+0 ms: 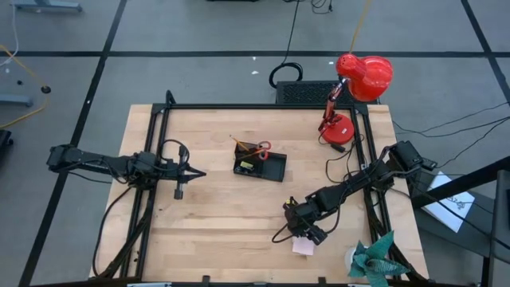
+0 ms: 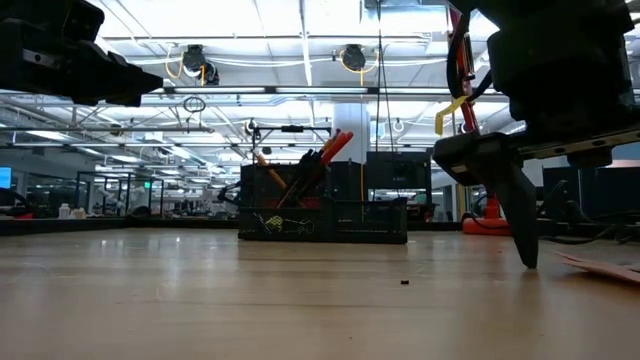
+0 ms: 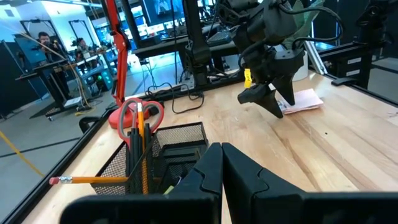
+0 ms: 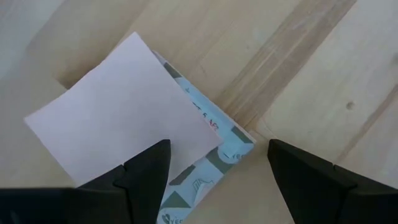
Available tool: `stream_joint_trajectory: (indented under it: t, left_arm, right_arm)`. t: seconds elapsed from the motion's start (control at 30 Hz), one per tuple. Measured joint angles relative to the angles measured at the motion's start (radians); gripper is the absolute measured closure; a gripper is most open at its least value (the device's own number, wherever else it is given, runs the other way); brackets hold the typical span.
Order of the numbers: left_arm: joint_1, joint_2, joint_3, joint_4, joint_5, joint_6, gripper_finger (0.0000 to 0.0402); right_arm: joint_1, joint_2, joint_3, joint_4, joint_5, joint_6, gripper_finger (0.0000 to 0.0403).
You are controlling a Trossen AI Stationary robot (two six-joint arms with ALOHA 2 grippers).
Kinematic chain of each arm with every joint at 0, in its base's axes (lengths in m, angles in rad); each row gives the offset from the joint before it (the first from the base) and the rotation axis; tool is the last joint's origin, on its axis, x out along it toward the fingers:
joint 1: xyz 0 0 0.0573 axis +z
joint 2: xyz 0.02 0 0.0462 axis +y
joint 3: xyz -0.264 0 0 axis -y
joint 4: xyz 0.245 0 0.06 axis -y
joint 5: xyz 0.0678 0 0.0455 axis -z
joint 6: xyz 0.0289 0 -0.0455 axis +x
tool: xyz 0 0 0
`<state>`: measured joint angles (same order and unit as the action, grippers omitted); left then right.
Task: Pick and place office supplies into organizer
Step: Put the sticky note into the desk organizer
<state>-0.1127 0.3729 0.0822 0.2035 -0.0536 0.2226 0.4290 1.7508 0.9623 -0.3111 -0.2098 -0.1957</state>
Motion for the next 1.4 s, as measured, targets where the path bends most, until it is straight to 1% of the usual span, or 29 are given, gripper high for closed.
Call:
stream_joint_trajectory:
  t: [0.1, 0.2, 0.3, 0.5, 0.63, 0.73, 0.87, 1.0, 1.07, 1.27, 1.4]
  left_arm:
    - [0.0, 0.0, 0.0, 0.0, 0.0, 0.0, 0.0391]
    - [0.0, 0.0, 0.0, 0.0, 0.0, -0.008, 0.0391]
    - [0.0, 0.0, 0.0, 0.001, 0.0, -0.015, 0.0392]
    - [0.0, 0.0, 0.0, 0.001, 0.0, -0.017, 0.0392]
    - [0.0, 0.0, 0.0, 0.001, 0.0, -0.018, 0.0392]
    - [0.0, 0.0, 0.0, 0.002, 0.0, -0.018, 0.0392]
    - [0.0, 0.0, 0.0, 0.002, 0.0, -0.018, 0.0391]
    - [0.0, 0.0, 0.0, 0.003, 0.0, -0.018, 0.0391]
    - [0.0, 0.0, 0.0, 0.003, 0.0, -0.018, 0.0392]
    - [0.0, 0.0, 0.0, 0.003, 0.0, -0.02, 0.0392]
    - [0.0, 0.0, 0.0, 0.003, 0.0, -0.022, 0.0392]
  right_arm:
    - [0.0, 0.0, 0.0, 0.001, 0.001, 0.001, 0.0143]
    - [-0.001, 0.001, 0.0, 0.005, 0.004, 0.024, 0.0166]
    - [-0.005, 0.001, -0.016, 0.036, 0.004, 0.043, 0.0207]
    - [-0.005, 0.001, -0.066, 0.119, -0.003, 0.063, 0.0302]
    - [-0.007, 0.002, -0.071, 0.124, -0.017, 0.077, 0.0359]
    - [-0.01, 0.002, -0.071, 0.119, -0.019, 0.076, 0.0393]
    - [-0.014, -0.023, -0.073, 0.107, -0.011, 0.077, 0.0395]
    - [-0.023, -0.081, -0.079, 0.077, 0.009, 0.076, 0.04]
    - [-0.024, -0.12, -0.077, 0.078, 0.051, 0.075, 0.04]
    - [-0.023, -0.246, -0.075, 0.074, 0.134, 0.069, 0.0402]
    - [-0.024, -0.313, -0.074, 0.071, 0.225, 0.07, 0.0402]
